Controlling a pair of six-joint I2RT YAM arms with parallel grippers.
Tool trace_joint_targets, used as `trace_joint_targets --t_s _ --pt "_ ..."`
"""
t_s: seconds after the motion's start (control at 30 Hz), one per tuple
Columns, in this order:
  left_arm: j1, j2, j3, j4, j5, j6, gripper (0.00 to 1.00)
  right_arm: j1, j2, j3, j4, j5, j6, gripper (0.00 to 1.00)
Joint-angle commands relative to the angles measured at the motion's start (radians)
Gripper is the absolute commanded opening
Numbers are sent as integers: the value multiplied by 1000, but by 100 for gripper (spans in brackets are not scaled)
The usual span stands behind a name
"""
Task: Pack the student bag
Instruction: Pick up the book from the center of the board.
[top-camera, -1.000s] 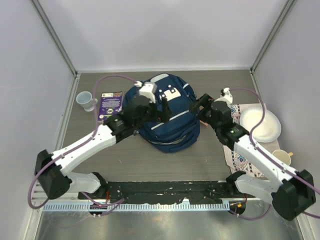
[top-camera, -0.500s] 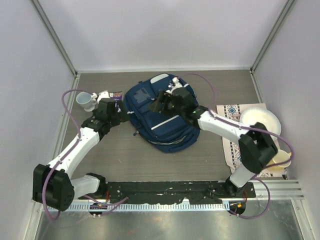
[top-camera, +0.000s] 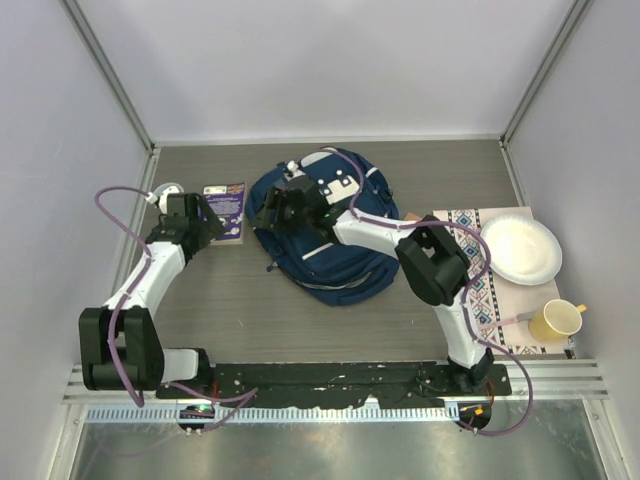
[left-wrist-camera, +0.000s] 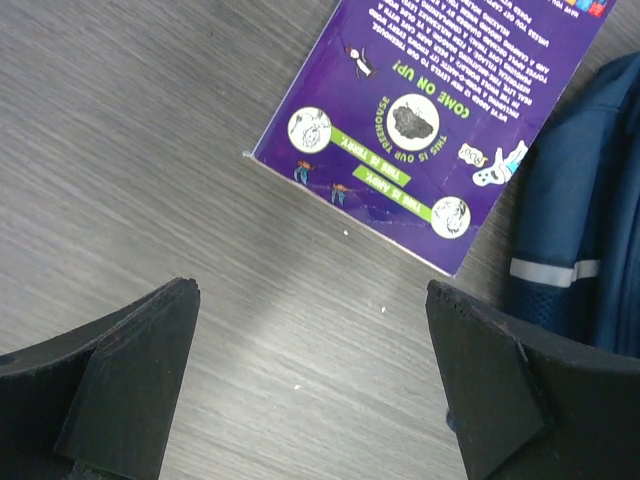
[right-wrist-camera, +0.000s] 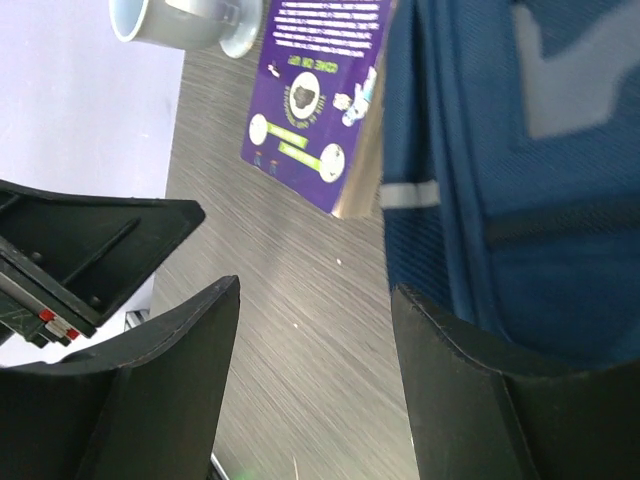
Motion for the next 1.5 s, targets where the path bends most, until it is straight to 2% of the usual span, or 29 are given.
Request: trace_joint_targets --t_s 0.0,0.13,0.23,0.63,0.8,0.97,1.2,1.3,1.47 --pt "77 40 -14 160 78 31 99 23 71 157 -4 2 23 67" --pt "140 86 -54 345 207 44 100 34 145 243 -7 11 37 66" --pt "157 107 -71 413 238 69 100 35 209 306 -30 13 47 64" --pt "166 215 -79 551 237 133 100 43 392 522 -127 56 46 60" --pt "174 261 -23 507 204 170 100 44 424 569 -138 80 55 60" --pt "188 324 21 465 230 186 100 46 475 636 -207 131 57 59" --pt "197 377 67 418 347 196 99 47 501 658 -228 162 40 58" --pt "197 391 86 390 407 203 99 49 522 680 -234 128 40 52" --pt "197 390 80 341 506 160 88 52 527 682 -236 89 28 42"
